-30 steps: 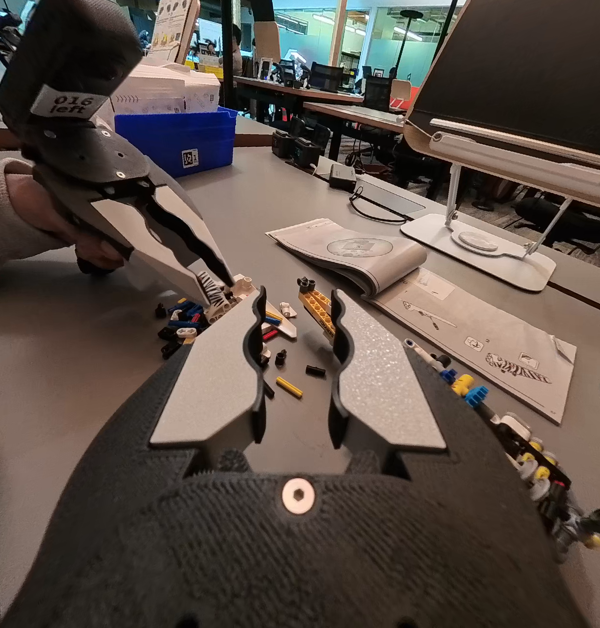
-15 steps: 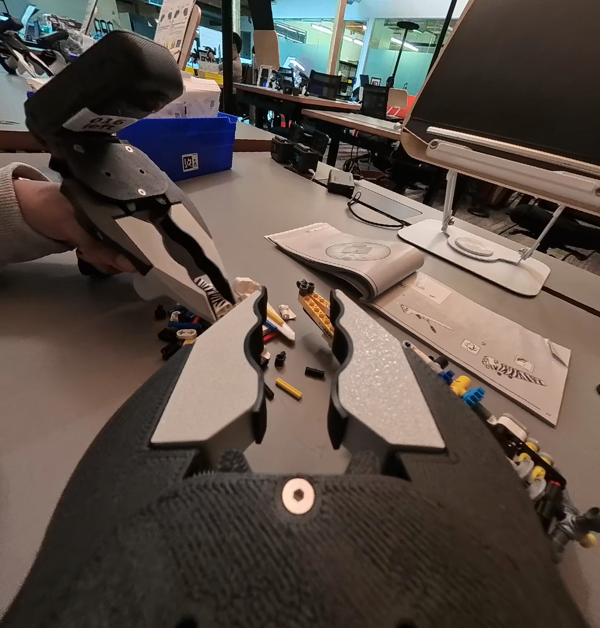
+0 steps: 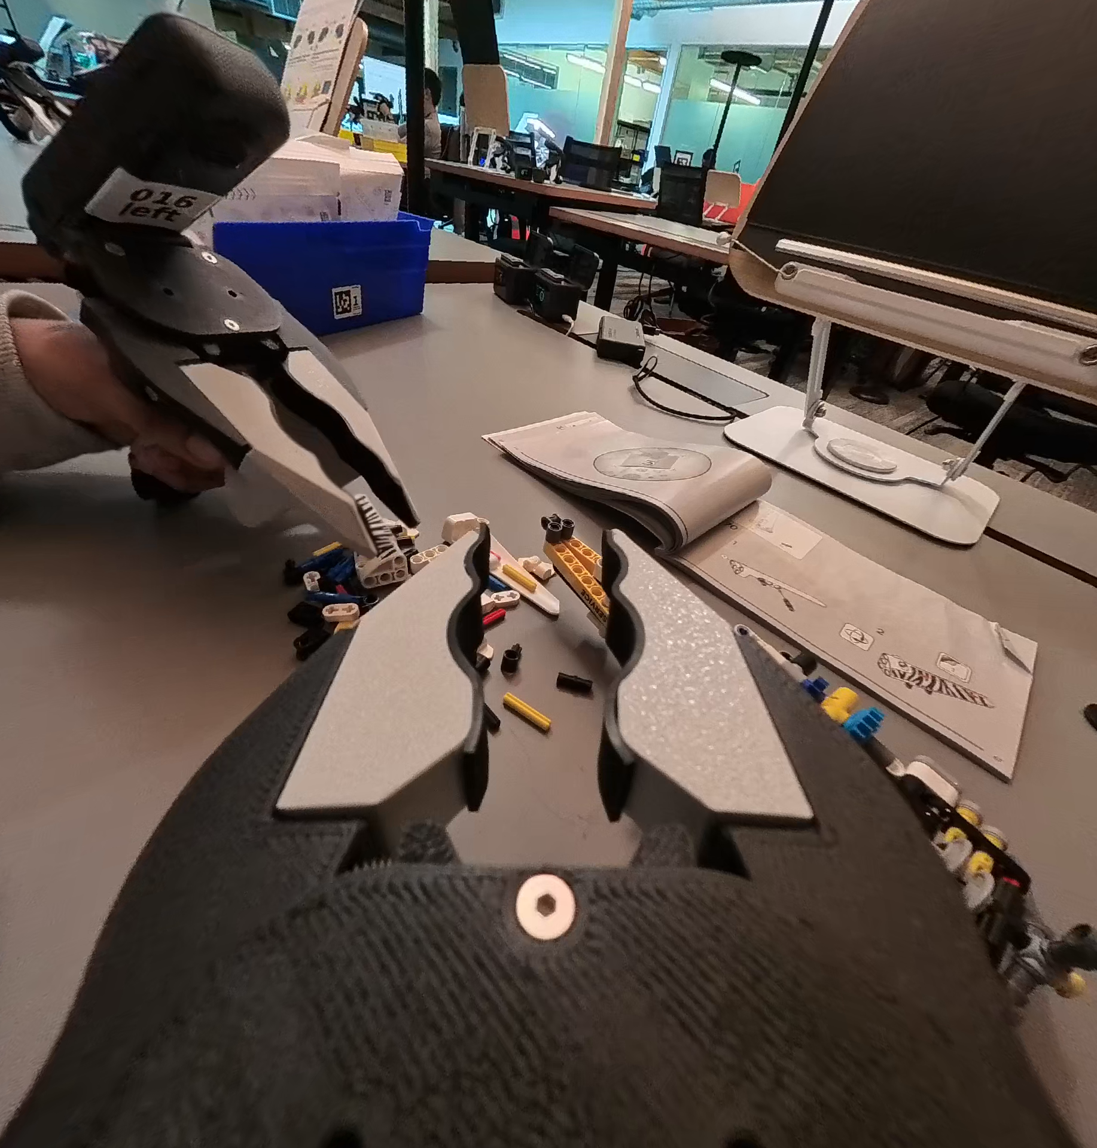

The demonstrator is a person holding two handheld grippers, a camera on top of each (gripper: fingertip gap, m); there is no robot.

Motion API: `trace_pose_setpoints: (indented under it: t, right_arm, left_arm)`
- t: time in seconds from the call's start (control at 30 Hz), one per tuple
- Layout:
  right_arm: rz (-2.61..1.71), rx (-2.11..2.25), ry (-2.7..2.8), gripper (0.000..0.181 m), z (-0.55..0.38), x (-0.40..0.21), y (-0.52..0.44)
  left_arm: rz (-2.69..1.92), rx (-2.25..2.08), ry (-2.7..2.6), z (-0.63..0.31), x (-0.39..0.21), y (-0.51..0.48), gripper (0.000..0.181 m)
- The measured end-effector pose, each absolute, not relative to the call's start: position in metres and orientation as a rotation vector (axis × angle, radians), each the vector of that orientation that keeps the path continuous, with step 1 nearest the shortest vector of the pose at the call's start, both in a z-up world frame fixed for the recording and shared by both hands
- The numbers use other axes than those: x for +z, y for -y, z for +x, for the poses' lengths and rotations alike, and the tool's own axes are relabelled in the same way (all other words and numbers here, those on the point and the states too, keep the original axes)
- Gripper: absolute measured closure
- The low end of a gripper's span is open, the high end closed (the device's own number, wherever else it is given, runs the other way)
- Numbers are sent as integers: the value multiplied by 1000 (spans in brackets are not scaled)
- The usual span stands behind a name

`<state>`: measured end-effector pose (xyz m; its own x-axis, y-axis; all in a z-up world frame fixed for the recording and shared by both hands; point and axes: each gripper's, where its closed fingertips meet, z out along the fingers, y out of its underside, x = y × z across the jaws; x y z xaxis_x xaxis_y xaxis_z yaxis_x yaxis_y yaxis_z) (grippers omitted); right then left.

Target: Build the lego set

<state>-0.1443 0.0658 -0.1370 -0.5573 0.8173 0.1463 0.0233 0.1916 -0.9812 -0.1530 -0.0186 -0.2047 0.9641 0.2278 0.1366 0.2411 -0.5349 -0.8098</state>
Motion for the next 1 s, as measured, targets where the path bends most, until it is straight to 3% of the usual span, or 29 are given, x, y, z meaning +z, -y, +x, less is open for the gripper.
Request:
trace_pose_setpoints:
  t: [0.4, 0.67, 1.0]
  right_arm:
    - [-788, 1433, 1772, 148, -146, -138, -66]
    - [-786, 1434, 1770, 148, -147, -138, -66]
    - [-786, 1432, 1772, 148, -148, -139, -66]
  left_arm:
    - [-2292, 24, 313, -150, -225, 22, 141]
    - [-2263, 27, 309, -150, -220, 22, 156]
    - [-2174, 109, 321, -164, -206, 28, 159]
